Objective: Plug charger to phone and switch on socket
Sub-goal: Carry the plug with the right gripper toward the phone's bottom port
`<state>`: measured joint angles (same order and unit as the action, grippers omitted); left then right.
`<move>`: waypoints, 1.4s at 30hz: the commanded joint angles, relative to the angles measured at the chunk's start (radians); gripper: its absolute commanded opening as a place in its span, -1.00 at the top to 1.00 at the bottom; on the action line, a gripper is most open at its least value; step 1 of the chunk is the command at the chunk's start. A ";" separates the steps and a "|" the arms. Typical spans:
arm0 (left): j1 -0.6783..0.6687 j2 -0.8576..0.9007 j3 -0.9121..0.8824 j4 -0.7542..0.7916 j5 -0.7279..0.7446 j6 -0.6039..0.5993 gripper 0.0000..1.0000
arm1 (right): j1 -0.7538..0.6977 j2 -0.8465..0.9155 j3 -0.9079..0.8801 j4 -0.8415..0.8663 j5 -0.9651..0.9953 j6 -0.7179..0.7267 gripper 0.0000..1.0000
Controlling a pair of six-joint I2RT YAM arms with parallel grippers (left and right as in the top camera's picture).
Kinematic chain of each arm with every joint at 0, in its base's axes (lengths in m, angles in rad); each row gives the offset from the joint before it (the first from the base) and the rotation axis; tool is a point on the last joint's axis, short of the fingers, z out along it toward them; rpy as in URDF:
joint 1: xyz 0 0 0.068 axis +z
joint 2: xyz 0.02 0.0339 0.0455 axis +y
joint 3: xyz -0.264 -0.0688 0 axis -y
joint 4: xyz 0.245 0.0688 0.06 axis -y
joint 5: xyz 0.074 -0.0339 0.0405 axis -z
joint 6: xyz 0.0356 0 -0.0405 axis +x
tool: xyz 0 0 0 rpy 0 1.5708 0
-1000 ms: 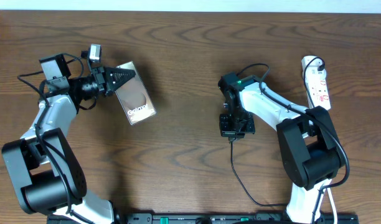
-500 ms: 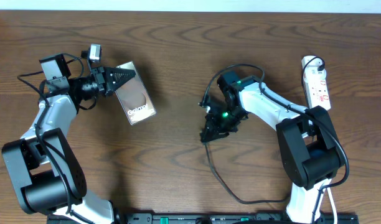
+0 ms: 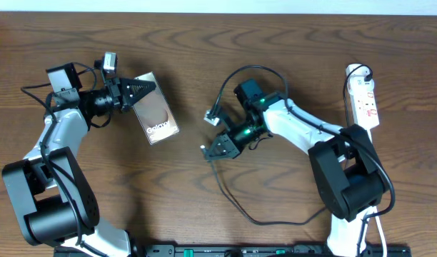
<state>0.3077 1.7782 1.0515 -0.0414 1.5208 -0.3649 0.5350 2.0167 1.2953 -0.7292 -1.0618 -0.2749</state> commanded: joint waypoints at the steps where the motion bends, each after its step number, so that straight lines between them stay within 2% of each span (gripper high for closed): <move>1: 0.000 0.005 -0.003 -0.003 0.051 0.005 0.85 | 0.039 0.015 0.003 0.063 -0.172 -0.098 0.98; 4: 0.001 0.005 -0.003 -0.002 0.051 0.005 0.85 | 0.049 0.015 0.003 0.100 -0.186 -0.056 0.98; 11: 0.000 0.005 -0.003 -0.003 0.051 0.005 0.85 | 0.051 0.015 0.003 0.119 -0.258 -0.056 0.98; 17: 0.000 0.005 -0.003 -0.003 0.051 0.005 0.85 | 0.060 0.045 0.002 0.193 -0.401 -0.119 0.99; 23: 0.000 0.005 -0.003 -0.003 0.051 0.005 0.85 | 0.063 0.173 0.002 0.378 -0.500 0.037 0.98; 27: 0.000 0.005 -0.003 -0.002 0.051 0.008 0.85 | 0.068 0.185 0.002 0.398 -0.500 0.043 0.98; 35: -0.039 0.005 -0.003 -0.002 0.051 0.105 0.85 | 0.085 0.185 0.003 0.496 -0.501 0.117 0.98; 42: -0.080 0.005 -0.002 0.002 0.051 0.170 0.85 | 0.099 0.185 0.003 0.518 -0.501 0.118 0.98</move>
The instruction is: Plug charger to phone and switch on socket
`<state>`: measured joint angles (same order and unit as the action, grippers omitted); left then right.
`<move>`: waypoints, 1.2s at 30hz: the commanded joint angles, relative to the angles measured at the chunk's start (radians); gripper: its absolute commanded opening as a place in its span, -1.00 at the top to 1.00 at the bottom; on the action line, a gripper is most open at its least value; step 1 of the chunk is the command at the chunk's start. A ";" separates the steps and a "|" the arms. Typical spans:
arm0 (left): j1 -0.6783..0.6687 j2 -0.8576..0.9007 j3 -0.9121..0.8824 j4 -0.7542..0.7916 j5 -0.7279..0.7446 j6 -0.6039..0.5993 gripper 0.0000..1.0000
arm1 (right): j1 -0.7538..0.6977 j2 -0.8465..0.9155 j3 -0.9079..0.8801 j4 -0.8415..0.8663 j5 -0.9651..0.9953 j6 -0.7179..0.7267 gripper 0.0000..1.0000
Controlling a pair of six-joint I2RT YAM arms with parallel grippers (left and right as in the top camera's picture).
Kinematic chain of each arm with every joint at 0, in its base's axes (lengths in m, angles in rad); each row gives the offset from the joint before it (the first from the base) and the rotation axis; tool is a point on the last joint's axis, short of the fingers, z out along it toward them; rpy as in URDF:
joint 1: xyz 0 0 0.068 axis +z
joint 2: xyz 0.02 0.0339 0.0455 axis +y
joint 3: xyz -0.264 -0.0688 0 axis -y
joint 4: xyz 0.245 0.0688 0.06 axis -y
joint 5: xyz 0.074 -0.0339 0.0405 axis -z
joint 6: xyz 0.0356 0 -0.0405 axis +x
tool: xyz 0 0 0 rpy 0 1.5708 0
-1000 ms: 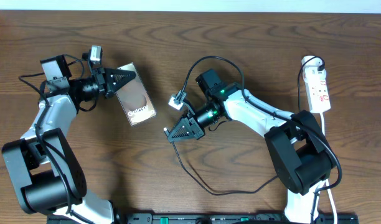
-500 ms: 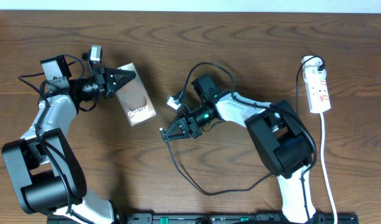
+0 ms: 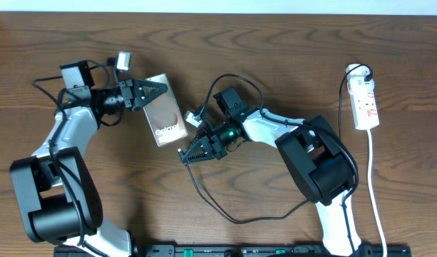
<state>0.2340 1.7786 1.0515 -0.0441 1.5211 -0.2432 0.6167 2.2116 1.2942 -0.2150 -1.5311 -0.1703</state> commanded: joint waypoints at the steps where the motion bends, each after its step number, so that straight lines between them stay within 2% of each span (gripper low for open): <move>1: -0.006 0.005 -0.002 0.005 0.051 0.048 0.85 | 0.017 -0.010 0.005 0.008 -0.032 0.014 0.98; 10: -0.006 0.005 -0.002 0.004 0.051 0.060 0.85 | 0.020 -0.010 0.005 0.161 -0.031 0.132 0.98; 16: -0.006 0.005 -0.002 0.004 0.051 0.059 0.85 | 0.020 -0.010 0.005 0.198 -0.031 0.149 0.98; 27: -0.006 0.005 -0.002 0.005 0.050 0.060 0.85 | 0.020 -0.010 0.005 0.344 -0.031 0.272 0.98; 36: -0.006 0.005 -0.002 0.004 0.050 0.048 0.85 | 0.021 -0.010 0.005 0.379 -0.031 0.298 0.98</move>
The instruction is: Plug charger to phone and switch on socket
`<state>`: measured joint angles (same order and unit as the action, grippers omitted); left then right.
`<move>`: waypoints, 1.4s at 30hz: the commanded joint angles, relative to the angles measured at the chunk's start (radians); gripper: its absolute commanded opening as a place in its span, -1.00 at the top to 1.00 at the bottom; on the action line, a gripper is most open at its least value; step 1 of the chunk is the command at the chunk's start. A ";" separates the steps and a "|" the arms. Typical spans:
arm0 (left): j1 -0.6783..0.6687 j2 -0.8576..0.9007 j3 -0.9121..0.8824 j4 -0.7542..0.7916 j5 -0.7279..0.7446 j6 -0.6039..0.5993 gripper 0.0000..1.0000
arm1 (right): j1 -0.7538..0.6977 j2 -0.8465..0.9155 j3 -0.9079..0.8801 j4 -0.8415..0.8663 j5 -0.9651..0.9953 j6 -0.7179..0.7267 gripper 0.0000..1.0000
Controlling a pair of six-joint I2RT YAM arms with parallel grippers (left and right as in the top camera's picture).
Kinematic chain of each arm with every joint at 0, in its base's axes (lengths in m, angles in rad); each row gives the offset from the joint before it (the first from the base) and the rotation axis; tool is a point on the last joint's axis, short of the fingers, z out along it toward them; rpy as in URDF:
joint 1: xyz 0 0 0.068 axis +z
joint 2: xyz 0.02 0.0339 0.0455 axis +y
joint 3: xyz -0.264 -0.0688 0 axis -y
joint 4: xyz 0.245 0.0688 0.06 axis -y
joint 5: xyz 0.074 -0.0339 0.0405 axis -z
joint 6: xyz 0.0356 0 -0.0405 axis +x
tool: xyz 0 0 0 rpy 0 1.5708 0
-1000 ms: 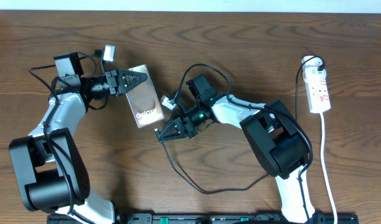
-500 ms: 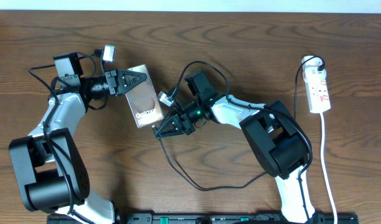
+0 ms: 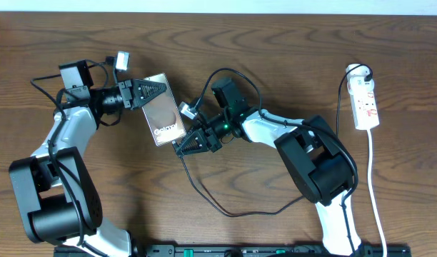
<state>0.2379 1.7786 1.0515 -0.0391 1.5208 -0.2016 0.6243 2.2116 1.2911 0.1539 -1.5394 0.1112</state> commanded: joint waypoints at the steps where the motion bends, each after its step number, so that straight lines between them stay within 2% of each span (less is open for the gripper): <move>1: -0.010 0.005 -0.002 -0.001 0.051 0.006 0.85 | 0.014 -0.010 0.008 0.011 -0.022 0.016 0.98; 15: -0.010 0.005 -0.002 0.000 0.050 -0.062 0.85 | 0.019 -0.010 0.008 0.011 -0.022 0.015 0.98; 42: -0.010 0.005 -0.002 0.030 0.031 -0.070 0.85 | 0.019 -0.010 0.008 0.013 0.012 0.015 0.98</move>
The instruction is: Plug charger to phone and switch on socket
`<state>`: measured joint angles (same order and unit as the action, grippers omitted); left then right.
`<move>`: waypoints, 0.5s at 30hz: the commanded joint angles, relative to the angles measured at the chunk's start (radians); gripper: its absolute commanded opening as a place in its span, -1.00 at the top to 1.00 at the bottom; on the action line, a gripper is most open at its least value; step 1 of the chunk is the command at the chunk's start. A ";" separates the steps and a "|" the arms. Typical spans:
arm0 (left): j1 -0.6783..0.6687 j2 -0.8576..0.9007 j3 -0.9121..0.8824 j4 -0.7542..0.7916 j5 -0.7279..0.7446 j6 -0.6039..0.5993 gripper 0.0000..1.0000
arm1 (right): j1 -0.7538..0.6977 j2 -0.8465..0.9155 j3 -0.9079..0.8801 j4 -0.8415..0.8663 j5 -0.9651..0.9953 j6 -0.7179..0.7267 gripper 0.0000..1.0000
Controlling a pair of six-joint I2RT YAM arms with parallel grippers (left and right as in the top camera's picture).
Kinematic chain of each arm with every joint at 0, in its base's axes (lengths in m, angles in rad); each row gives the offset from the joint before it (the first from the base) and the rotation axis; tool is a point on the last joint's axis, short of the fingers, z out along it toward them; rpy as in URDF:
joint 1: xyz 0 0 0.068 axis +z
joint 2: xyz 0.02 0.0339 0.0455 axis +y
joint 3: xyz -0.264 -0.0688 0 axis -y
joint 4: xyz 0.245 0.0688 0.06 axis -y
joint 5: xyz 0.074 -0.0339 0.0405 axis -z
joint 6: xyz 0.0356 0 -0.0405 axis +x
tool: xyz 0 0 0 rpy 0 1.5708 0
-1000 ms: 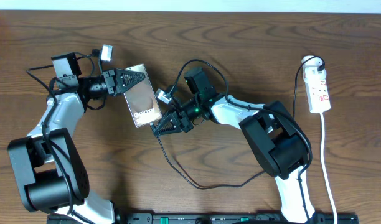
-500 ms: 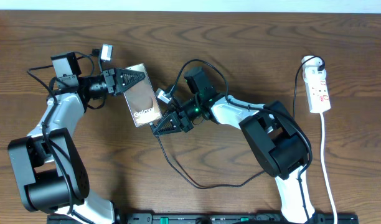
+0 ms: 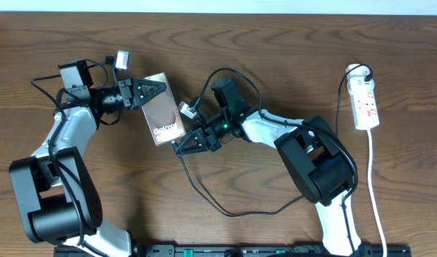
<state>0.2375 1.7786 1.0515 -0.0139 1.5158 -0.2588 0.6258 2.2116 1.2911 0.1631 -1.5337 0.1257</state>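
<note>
The phone (image 3: 163, 109), a silver slab printed "Galaxy", lies tilted left of the table's middle. My left gripper (image 3: 153, 88) is shut on its upper end. My right gripper (image 3: 183, 145) is just off the phone's lower right corner, shut on the plug end of the black charger cable (image 3: 225, 211). The plug tip itself is too small to tell from the fingers. The cable loops toward the front edge and back up to the right. The white socket strip (image 3: 365, 100) lies far right, with a black plug in its top end.
The strip's white lead (image 3: 376, 200) runs down the right side to the front edge. My right arm (image 3: 275, 132) stretches across the middle of the table. A black rail (image 3: 225, 250) lines the front edge.
My right gripper has edged a little further left toward the phone's lower corner. The phone and my left gripper have not visibly moved.
My left gripper held the phone further left while my right gripper held the cable end near the table's middle. Then the phone sat further right and my right gripper had moved left. It then reached the phone's lower end and stays there.
</note>
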 commanded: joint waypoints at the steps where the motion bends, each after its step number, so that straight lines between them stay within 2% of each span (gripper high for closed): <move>1: -0.010 0.005 -0.002 0.005 0.036 -0.013 0.85 | 0.018 -0.010 0.008 0.005 0.006 0.001 0.98; 15: -0.010 0.005 -0.002 0.004 0.038 -0.013 0.85 | 0.018 -0.010 0.008 0.005 0.024 0.001 0.98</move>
<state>0.2375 1.7786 1.0515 -0.0128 1.5127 -0.2588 0.6258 2.2116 1.2911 0.1627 -1.5215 0.1257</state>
